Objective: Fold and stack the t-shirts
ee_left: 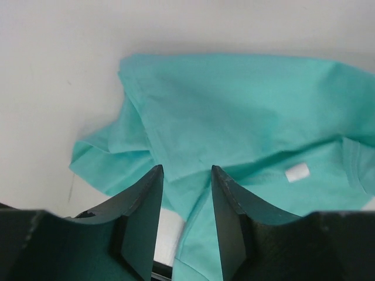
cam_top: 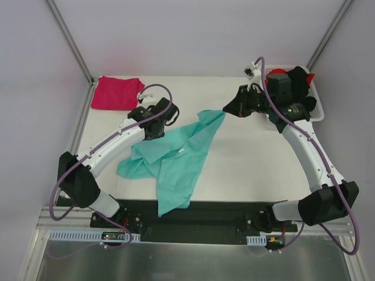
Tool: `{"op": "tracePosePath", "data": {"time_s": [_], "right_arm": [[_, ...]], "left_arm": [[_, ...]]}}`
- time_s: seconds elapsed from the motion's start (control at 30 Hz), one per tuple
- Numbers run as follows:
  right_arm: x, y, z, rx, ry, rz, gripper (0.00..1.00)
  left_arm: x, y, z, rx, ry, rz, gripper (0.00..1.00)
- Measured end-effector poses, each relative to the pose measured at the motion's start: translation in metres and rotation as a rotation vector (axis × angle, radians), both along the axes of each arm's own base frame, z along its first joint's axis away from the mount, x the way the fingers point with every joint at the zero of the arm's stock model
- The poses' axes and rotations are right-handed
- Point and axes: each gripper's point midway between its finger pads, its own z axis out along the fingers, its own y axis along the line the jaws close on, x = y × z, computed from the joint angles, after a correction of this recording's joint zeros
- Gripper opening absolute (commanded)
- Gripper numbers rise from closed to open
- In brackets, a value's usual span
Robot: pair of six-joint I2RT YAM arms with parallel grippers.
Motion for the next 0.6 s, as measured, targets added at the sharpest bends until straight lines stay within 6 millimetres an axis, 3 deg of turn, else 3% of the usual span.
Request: {"op": "tracePosePath", "data": {"time_s": [0.07, 0.17, 0.4, 0.6], "right_arm": [[-0.003, 0.000, 0.001, 0.000, -0.001, 0.002, 0.01], [-0.006, 0.001, 0.001, 0.002, -0.004, 0.006, 0.01], [-0.014, 0.005, -0.013, -0.008, 0.029, 0.023, 0.01], [-0.018, 0.007, -0.014, -0.009, 0.032, 0.031, 0.01]], "left_arm": [[-0.014, -0.016, -0.001, -0.021, -0.014, -0.044, 0.37], [-0.038, -0.023, -0.012, -0.056, -0.020, -0.054, 0.37], [-0.074, 0.008, -0.058, -0.031, 0.023, 0.084, 0.39], [-0.078, 0.015, -0.074, 0.000, 0.038, 0.140, 0.42]]}}
